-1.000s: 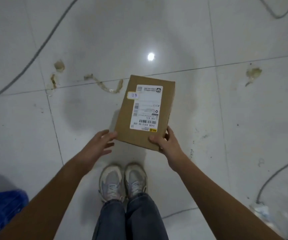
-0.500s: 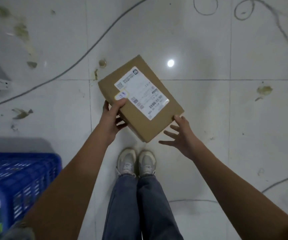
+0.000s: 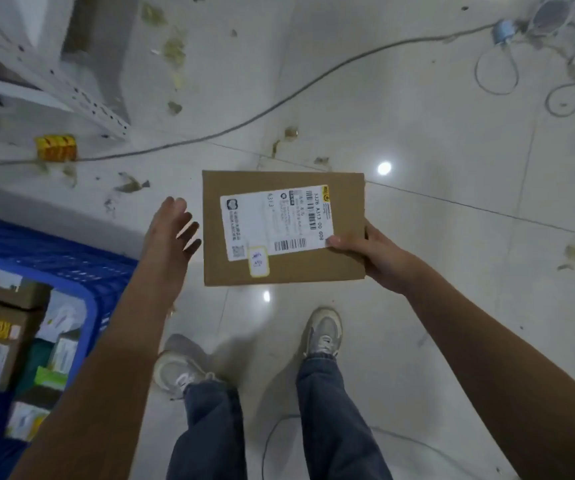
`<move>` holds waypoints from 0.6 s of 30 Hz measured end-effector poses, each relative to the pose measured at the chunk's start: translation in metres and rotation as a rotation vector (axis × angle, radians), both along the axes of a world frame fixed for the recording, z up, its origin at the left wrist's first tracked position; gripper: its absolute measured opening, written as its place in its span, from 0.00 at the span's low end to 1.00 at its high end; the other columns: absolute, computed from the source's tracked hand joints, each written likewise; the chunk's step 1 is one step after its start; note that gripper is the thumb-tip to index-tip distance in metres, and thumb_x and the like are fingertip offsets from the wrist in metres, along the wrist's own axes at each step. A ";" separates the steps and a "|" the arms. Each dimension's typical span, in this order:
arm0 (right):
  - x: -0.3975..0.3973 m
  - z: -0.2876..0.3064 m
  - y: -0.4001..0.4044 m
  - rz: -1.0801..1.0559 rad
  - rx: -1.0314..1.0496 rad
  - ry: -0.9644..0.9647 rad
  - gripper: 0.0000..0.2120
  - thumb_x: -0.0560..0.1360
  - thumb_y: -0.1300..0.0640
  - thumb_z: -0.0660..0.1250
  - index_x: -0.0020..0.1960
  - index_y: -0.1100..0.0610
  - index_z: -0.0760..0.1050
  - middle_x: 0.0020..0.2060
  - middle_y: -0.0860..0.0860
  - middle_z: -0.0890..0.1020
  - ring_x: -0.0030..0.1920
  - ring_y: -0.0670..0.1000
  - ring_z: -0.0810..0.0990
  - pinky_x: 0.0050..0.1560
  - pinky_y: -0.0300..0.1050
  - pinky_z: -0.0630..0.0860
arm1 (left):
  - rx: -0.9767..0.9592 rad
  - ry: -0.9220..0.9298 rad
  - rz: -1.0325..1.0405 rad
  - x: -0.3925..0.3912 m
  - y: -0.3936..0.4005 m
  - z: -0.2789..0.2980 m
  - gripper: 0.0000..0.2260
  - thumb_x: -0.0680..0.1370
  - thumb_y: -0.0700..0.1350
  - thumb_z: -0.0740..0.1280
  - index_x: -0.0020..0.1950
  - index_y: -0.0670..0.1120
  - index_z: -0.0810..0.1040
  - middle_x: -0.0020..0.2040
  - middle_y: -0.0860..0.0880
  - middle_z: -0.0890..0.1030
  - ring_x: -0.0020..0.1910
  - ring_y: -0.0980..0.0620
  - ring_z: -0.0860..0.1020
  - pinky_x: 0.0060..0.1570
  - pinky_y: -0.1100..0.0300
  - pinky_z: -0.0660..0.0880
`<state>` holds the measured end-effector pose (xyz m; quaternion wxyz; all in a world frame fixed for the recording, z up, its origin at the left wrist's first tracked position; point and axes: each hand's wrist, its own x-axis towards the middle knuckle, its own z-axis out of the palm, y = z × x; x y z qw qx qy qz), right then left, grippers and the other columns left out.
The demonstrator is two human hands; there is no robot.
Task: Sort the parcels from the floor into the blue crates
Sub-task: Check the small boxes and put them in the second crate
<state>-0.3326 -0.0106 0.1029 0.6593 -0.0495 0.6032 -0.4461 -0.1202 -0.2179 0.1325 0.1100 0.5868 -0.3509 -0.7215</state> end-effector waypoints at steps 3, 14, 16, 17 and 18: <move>0.022 0.011 -0.033 0.230 -0.021 0.049 0.46 0.57 0.44 0.78 0.71 0.47 0.63 0.64 0.52 0.76 0.62 0.56 0.77 0.61 0.56 0.76 | 0.017 -0.021 -0.223 0.036 -0.012 0.000 0.45 0.57 0.59 0.71 0.73 0.51 0.66 0.56 0.50 0.80 0.51 0.54 0.80 0.43 0.60 0.79; 0.235 0.029 -0.167 0.010 0.065 0.048 0.46 0.64 0.45 0.76 0.75 0.50 0.56 0.63 0.49 0.78 0.62 0.54 0.78 0.59 0.54 0.76 | 0.154 0.344 0.466 0.200 -0.021 -0.006 0.33 0.66 0.48 0.71 0.70 0.46 0.69 0.63 0.45 0.78 0.62 0.44 0.76 0.57 0.51 0.75; 0.281 0.027 -0.193 0.060 0.039 0.023 0.42 0.61 0.48 0.77 0.71 0.52 0.63 0.61 0.49 0.80 0.59 0.53 0.80 0.57 0.52 0.78 | 0.149 0.384 0.486 0.235 -0.032 -0.003 0.35 0.67 0.47 0.71 0.73 0.45 0.64 0.69 0.42 0.73 0.66 0.41 0.73 0.63 0.44 0.71; 0.301 0.027 -0.206 0.071 0.036 0.025 0.40 0.62 0.50 0.77 0.70 0.51 0.64 0.60 0.48 0.80 0.58 0.52 0.81 0.55 0.50 0.79 | 0.167 0.384 0.491 0.256 -0.041 -0.005 0.35 0.69 0.46 0.71 0.74 0.45 0.63 0.69 0.42 0.72 0.66 0.41 0.73 0.62 0.44 0.72; 0.317 0.029 -0.219 0.081 0.030 0.032 0.38 0.62 0.52 0.76 0.69 0.51 0.65 0.59 0.47 0.81 0.57 0.51 0.82 0.53 0.47 0.80 | 0.184 0.347 0.491 0.277 -0.051 -0.004 0.33 0.70 0.45 0.71 0.74 0.46 0.64 0.68 0.42 0.73 0.64 0.42 0.75 0.58 0.46 0.74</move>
